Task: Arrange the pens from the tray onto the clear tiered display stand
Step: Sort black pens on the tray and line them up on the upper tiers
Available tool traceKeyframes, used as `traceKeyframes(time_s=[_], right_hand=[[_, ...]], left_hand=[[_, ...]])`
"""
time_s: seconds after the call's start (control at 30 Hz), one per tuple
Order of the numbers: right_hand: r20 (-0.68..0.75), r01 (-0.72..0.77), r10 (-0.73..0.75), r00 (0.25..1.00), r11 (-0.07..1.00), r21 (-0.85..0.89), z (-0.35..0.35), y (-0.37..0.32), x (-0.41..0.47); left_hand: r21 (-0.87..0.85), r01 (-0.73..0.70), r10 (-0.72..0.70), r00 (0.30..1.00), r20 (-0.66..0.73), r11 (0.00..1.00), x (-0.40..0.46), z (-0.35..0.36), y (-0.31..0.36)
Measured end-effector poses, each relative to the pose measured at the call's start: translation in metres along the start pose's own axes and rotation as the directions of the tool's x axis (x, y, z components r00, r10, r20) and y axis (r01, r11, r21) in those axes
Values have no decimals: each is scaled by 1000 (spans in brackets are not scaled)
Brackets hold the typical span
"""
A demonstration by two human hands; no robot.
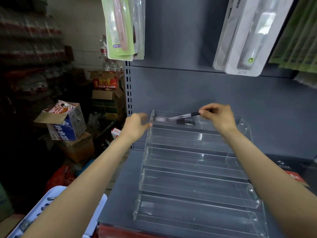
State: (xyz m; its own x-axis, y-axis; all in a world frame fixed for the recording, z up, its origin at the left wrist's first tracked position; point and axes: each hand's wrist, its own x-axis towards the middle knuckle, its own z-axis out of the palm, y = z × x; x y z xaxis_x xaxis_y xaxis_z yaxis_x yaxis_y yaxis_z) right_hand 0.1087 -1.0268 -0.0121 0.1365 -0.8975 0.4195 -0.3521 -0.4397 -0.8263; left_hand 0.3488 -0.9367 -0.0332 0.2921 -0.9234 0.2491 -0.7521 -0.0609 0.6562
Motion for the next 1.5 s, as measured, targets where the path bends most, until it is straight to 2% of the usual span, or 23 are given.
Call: traceKeyframes(time_s=[0.13, 0.3, 0.4, 0.77, 0.93, 1.07, 1.17, 1.3, 1.5], right_hand=[[116, -7, 19, 993, 995, -102, 9, -4, -1], [183, 95, -39, 982, 947, -307, 17, -14, 5], [246, 91, 1, 969, 929, -360, 22, -14, 8], [356, 124, 19, 934, 919, -374, 22, -11, 1], [273, 246, -159, 949, 914, -323, 36, -27, -16], [312, 313, -229, 922, 916, -252, 63, -47, -42], [374, 310, -231, 898, 936, -165, 92, -63, -72], [472, 283, -210, 856, 955, -89, 153, -85, -120], [645, 192, -83, 760, 976, -101, 280, -102, -196]], left_hand=[[5, -24, 24, 1000, 4, 1000, -3, 2, -1], [-15, -18, 18, 1000, -16, 1000, -3, 4, -4], [-29, -8, 7, 999, -39, 1000, -4, 6, -2], [-68, -22, 14, 993, -118, 997, -12, 10, 0], [-122, -48, 21, 977, -211, 991, -26, 5, 7], [-120, -89, 65, 979, -192, 989, -46, -5, 6], [-96, -58, 45, 991, -128, 994, -68, -18, -18], [-25, 9, -11, 994, -109, 1000, -107, -47, -81], [94, 239, -238, 971, -14, 967, -169, -90, -212]])
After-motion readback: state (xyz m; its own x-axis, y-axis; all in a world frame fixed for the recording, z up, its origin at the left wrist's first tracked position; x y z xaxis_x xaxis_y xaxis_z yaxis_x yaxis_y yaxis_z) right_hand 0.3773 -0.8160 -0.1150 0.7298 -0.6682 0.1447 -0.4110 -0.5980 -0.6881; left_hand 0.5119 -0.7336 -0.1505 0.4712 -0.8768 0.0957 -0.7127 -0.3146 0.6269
